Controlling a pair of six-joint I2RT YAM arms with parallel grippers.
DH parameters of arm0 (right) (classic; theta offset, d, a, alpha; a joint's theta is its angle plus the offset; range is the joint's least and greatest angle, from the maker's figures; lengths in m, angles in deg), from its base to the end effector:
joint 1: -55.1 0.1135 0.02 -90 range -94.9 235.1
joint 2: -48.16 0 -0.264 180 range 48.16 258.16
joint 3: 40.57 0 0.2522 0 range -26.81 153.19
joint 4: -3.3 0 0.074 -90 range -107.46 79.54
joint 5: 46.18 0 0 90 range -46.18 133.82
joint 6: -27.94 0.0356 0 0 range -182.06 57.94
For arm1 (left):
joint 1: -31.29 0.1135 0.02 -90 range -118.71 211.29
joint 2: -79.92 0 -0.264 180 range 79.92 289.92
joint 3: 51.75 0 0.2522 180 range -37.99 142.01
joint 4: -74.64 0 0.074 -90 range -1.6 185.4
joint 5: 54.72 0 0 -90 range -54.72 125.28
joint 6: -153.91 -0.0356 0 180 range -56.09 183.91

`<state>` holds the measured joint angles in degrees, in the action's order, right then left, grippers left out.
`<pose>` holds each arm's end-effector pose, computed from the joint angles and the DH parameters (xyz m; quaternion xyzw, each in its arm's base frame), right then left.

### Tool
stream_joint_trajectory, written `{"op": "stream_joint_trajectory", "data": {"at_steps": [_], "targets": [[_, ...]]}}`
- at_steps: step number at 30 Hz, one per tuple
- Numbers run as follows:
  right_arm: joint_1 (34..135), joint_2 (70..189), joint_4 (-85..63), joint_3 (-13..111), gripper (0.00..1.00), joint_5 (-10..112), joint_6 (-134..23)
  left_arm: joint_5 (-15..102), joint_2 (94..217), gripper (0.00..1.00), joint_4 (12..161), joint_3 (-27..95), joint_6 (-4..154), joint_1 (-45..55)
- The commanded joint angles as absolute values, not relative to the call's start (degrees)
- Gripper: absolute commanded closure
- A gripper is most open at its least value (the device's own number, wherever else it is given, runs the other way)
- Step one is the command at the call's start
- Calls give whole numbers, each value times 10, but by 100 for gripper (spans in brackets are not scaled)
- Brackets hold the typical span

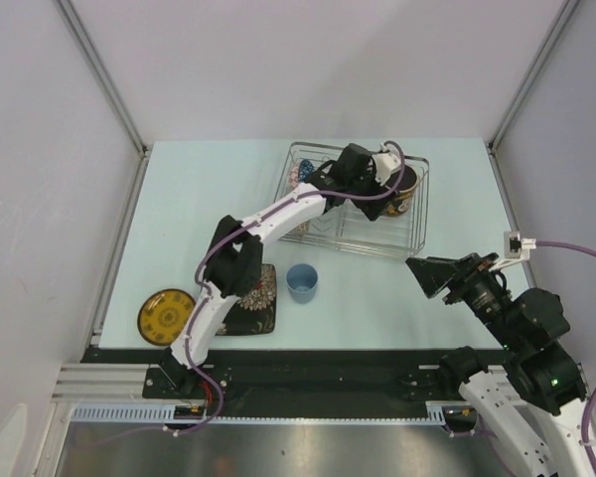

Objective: Load the mixed dishes into the dish rack

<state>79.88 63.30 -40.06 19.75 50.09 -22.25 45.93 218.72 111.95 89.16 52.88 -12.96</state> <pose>0.0458 0.0254 0.3648 0.0519 0.6939 0.4153 0.5859 0.3963 -0.3953 0.2339 0.4479 0.7633 -0.2099 0.4155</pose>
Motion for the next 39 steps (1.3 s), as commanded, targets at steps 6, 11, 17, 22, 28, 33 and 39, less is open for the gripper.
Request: {"op": "stream_joint_trajectory", "data": {"at_steps": [6,11,17,22,28,33,39], "targets": [[811,758,-402,195,26,580,-292,482,1911,0,1170,798,583,-87],[979,882,-338,216,30,487,-346,514,1768,0,1223,733,614,-8],[1232,1158,-360,362,29,281,-488,535,1611,0,1250,514,598,89],[1224,1230,-320,379,29,316,-521,531,1480,0,1239,397,598,113],[1215,1273,-296,392,29,332,-544,537,1441,0,1237,357,619,119],[1216,1309,-272,396,29,349,-550,536,1441,0,1237,357,629,119],[1216,1350,-271,396,31,365,-543,534,1440,0,1226,354,636,119]]}}
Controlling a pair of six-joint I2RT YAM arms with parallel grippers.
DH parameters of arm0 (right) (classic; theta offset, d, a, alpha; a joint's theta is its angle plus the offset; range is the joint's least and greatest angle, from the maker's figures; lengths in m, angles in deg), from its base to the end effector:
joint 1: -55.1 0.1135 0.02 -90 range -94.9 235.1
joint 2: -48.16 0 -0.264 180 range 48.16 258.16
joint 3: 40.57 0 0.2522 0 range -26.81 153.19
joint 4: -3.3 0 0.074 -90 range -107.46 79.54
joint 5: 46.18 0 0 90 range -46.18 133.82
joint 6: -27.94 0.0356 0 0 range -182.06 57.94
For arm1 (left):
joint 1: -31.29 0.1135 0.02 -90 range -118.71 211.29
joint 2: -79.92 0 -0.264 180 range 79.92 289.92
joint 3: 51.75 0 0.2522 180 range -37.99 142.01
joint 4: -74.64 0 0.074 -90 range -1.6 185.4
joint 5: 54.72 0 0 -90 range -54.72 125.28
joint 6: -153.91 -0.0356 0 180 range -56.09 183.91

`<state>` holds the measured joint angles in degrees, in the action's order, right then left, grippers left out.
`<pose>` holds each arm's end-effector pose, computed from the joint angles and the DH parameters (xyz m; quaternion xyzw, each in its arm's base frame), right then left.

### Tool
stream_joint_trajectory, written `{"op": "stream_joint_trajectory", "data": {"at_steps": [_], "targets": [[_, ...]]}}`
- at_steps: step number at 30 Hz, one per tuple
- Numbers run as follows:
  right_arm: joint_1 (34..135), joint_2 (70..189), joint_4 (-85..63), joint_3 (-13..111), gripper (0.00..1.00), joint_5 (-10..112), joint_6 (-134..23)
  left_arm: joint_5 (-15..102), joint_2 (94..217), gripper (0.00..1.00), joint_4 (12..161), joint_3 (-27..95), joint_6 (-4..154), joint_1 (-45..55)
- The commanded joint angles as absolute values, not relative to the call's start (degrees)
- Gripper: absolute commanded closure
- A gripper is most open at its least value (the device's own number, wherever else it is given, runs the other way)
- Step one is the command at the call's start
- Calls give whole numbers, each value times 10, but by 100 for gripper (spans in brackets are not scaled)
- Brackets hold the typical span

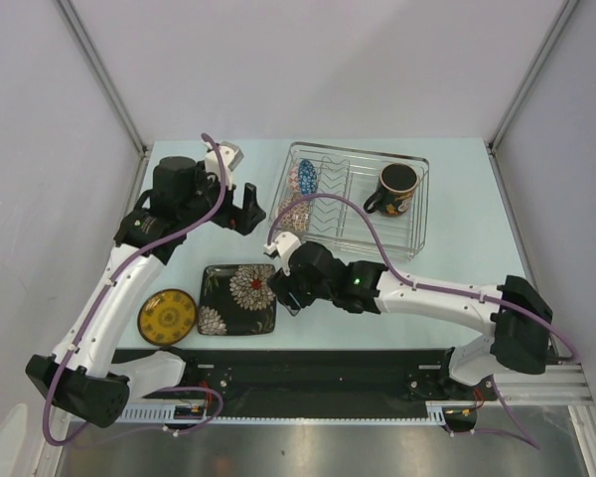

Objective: Load the mixed dishes into the dish rack

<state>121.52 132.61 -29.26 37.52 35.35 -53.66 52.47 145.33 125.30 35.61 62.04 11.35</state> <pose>0.1368 0.3004 0.2797 -0.4085 0.8024 0.2083 0.3820 0.2209 -0.0913 0.3959 0.2357 0.8209 -0.2061 0.4775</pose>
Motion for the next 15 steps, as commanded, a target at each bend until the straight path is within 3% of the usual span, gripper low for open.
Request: {"op": "stream_joint_trajectory", "data": {"at_steps": [1,12,15], "targets": [[1216,1354,-272,396,32,365,-544,533,1441,0,1226,355,635,119],[1199,1405,-268,395,53,388,-534,530,1441,0,1216,361,652,119],[1192,1419,-267,395,66,393,-534,531,1439,0,1228,367,654,119]]}}
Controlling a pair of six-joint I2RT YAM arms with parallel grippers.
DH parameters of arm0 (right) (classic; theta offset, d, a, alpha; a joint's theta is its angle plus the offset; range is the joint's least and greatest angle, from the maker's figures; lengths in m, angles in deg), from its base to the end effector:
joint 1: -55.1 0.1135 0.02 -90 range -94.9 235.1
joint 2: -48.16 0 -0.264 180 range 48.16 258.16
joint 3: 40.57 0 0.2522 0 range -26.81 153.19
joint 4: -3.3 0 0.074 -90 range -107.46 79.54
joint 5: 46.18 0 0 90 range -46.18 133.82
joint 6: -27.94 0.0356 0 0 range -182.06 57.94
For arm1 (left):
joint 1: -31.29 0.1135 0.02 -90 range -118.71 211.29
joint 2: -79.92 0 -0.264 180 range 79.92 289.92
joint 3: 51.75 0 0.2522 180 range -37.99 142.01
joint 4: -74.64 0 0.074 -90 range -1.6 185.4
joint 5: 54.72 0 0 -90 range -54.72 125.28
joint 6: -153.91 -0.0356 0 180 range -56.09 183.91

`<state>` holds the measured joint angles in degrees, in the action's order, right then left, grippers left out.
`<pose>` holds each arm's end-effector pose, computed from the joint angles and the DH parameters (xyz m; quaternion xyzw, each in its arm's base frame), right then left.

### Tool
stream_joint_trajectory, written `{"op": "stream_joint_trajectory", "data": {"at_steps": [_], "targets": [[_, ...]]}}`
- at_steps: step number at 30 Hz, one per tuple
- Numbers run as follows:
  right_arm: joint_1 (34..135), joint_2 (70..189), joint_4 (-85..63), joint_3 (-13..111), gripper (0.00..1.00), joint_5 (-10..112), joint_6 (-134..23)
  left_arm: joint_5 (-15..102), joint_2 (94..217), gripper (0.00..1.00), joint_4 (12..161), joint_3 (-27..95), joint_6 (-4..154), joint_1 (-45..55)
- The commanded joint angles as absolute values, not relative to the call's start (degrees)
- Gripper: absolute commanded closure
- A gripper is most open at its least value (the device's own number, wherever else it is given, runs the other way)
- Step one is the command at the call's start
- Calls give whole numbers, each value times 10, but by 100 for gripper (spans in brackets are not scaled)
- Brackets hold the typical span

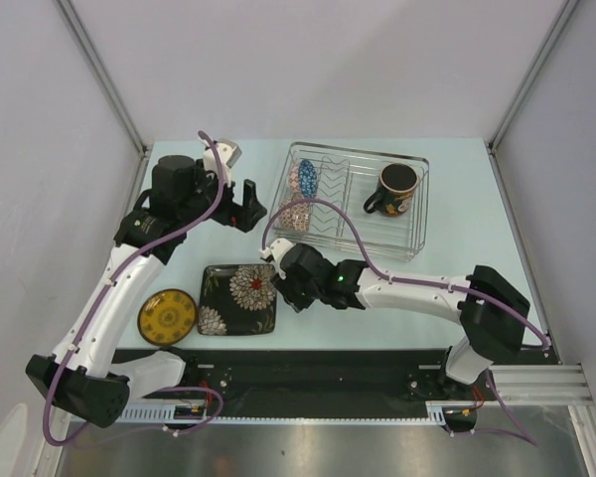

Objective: Load the mixed dishes into the dish rack

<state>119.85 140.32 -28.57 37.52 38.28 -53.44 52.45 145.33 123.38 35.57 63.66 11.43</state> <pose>0.1527 0.3157 0.2374 -0.4196 0.8256 0.1879 0.3272 0.2226 -0.0916 0.3989 0.2240 0.8157 -0.2135 0.4887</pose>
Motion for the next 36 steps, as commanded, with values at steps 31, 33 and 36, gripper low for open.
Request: {"op": "stream_joint_trajectory", "data": {"at_steps": [31,33,36], "targets": [[887,973,94,175,100,726,-97,1133,1511,0,545,205,1379,204],[881,975,132,163,100,727,-69,1147,1522,0,404,188,1498,193],[867,983,192,149,100,738,-22,1148,1526,0,488,200,1439,180]]}}
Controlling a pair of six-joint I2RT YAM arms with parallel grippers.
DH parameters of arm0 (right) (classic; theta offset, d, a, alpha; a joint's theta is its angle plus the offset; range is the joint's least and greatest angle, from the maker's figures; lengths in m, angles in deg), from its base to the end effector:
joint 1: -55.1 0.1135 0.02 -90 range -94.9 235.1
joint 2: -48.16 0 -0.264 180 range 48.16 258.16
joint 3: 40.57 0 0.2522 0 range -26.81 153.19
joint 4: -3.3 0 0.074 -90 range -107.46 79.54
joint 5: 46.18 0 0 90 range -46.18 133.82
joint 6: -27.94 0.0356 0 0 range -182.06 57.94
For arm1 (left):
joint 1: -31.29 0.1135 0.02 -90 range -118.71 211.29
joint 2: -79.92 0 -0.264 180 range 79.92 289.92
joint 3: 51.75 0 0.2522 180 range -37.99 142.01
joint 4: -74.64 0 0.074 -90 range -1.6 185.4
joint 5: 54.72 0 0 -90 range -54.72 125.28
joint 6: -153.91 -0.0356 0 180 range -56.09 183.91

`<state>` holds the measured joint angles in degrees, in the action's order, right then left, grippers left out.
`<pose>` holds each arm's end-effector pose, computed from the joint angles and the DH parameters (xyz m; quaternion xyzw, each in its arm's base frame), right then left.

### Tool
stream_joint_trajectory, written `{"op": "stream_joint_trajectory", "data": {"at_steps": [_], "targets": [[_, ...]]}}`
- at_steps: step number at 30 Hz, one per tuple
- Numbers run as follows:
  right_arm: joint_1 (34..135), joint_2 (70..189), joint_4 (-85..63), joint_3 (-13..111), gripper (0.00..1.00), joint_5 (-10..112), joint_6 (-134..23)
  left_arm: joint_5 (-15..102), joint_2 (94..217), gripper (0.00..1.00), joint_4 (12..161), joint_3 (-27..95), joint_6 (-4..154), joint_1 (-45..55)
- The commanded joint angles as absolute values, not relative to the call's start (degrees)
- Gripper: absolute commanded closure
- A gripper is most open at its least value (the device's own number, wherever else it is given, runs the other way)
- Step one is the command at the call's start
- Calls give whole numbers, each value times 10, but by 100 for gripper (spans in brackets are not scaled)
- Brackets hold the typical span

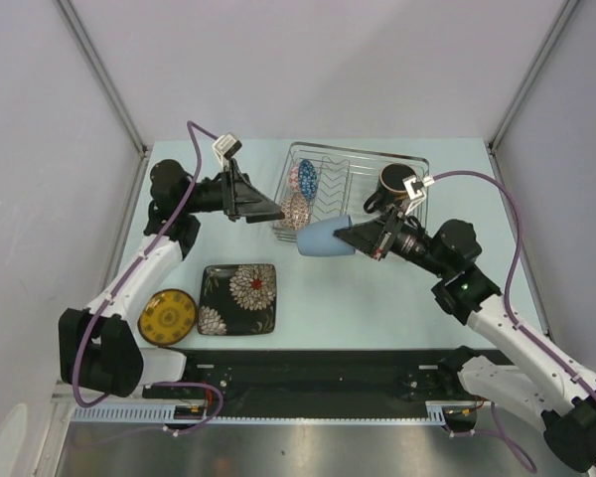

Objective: Load the mixed dishes into the dish rack

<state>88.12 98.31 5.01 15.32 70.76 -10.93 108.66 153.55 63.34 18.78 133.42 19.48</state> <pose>0.1645 0.1261 0.3551 -0.0719 0.6611 0.6038 0.4395 0.2678 -0.0909 0.3652 0.1422 0.6778 -0.6917 0.2049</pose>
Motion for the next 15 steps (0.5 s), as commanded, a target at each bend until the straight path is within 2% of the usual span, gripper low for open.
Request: {"op": "stream_joint_trajectory", "data": {"at_steps": [1,7,15], "targets": [[866,985,208,147,100,741,-12,1147,1526,0,518,204,1413,178],[856,1006,282,143,100,751,41,1117,1530,0,723,234,1229,151],[856,1038,339,141,100,751,71,1096,1555,0,758,250,1184,106]]}}
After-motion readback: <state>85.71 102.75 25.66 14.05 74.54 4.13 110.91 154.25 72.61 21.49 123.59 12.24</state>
